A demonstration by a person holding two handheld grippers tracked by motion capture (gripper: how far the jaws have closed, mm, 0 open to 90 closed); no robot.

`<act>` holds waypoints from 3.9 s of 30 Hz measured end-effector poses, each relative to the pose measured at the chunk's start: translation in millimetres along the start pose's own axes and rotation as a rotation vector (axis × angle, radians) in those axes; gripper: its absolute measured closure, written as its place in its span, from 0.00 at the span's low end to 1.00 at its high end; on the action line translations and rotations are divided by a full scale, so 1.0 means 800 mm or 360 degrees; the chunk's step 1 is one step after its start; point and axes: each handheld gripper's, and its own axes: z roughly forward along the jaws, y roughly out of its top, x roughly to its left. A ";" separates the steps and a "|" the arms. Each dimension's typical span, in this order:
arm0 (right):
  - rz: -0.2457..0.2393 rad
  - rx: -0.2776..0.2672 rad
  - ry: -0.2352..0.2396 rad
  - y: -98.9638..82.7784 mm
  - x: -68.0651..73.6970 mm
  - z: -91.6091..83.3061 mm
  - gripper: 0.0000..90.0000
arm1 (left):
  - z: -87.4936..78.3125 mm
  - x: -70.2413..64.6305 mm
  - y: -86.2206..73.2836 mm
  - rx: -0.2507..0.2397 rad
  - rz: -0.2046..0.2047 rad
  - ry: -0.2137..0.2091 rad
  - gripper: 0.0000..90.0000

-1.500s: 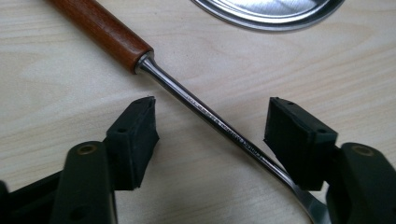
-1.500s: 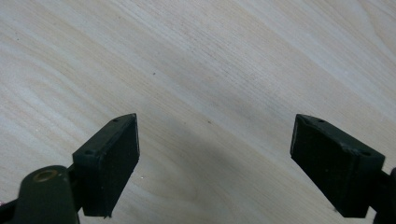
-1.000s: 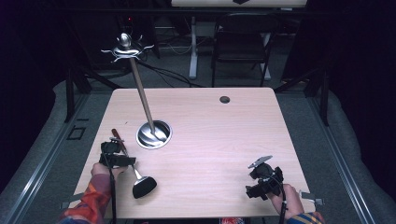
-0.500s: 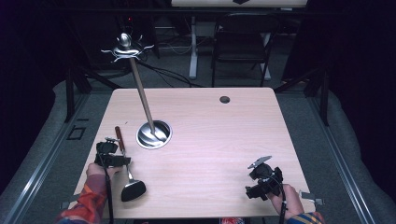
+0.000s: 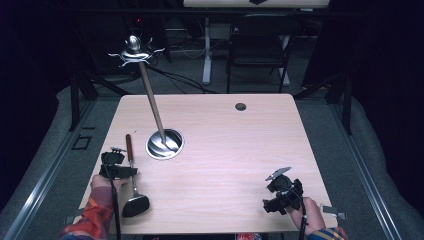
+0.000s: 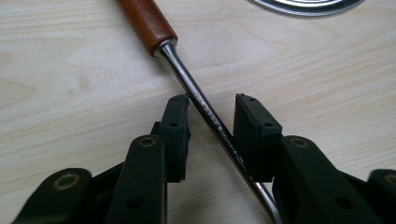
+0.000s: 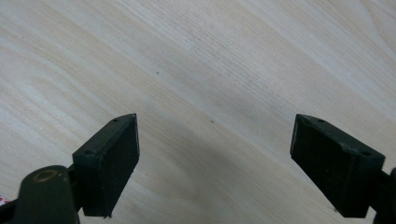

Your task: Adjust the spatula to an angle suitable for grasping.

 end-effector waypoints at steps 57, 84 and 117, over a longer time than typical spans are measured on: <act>-0.0019 0.0016 0.0006 0.000 0.000 0.001 0.17 | 0.012 0.018 0.026 -0.0037 -0.0166 0.0162 0.90; -0.0014 0.0008 0.0009 0.000 0.001 0.000 0.17 | -0.021 0.023 0.024 -0.0282 -0.0181 0.0048 0.93; -0.0009 -0.0012 0.0015 0.002 0.002 0.003 0.17 | -0.062 0.012 0.016 -0.0566 -0.0143 -0.0016 0.93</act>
